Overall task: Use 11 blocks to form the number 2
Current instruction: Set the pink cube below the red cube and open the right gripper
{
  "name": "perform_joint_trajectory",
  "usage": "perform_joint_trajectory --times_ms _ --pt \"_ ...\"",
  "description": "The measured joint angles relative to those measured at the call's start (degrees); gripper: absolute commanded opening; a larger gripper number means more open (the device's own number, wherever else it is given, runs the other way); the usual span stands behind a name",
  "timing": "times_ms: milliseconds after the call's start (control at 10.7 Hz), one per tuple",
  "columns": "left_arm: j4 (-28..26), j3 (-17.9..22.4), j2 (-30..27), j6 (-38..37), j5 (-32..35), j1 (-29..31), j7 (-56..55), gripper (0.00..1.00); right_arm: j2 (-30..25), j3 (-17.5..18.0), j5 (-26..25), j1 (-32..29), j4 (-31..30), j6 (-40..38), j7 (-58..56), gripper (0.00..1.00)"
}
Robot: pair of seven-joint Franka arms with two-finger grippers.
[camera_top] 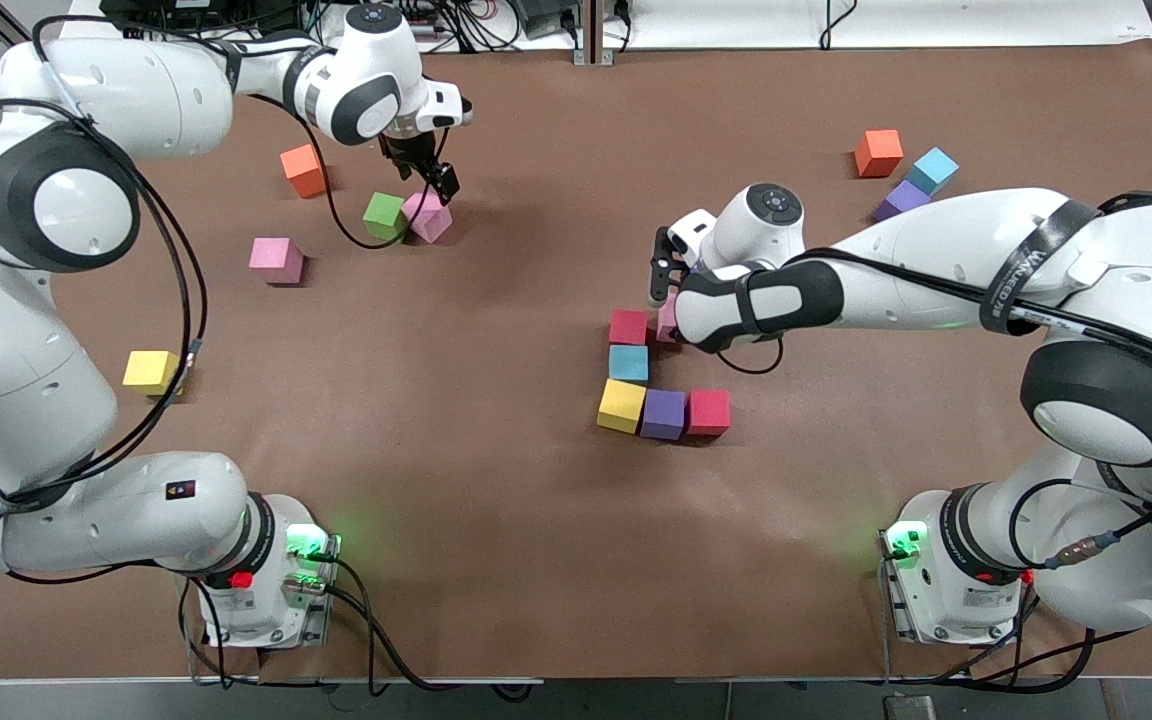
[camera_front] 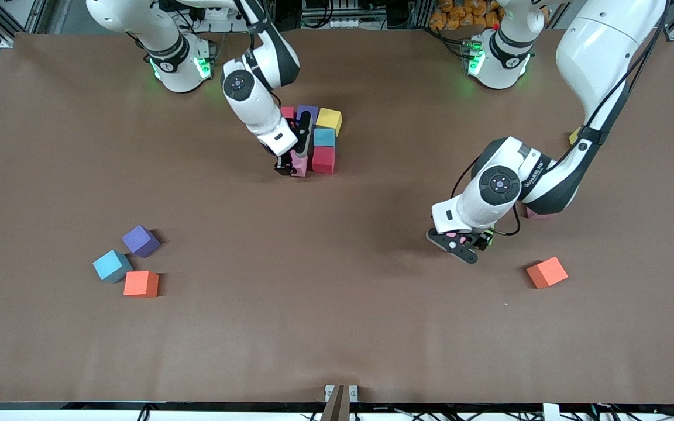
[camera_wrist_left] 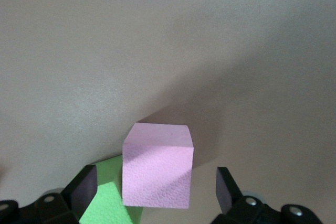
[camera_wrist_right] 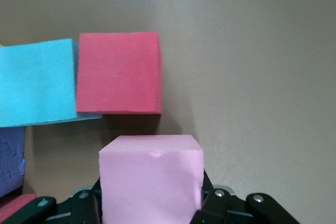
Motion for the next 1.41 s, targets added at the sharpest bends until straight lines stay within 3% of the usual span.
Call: perform_joint_trajectory --times_ms 469,1407 --pt "-0.14 0.04 2.49 1.68 0.34 -0.04 -0.05 1.00 1.76 0.01 0.00 3.81 -0.97 4.10 2.89 0.01" --pt "-0.45 0.05 5.23 2.73 5.47 -0.17 -3.99 1.00 3.33 0.01 0.00 5.26 -0.96 7.20 2.96 0.01"
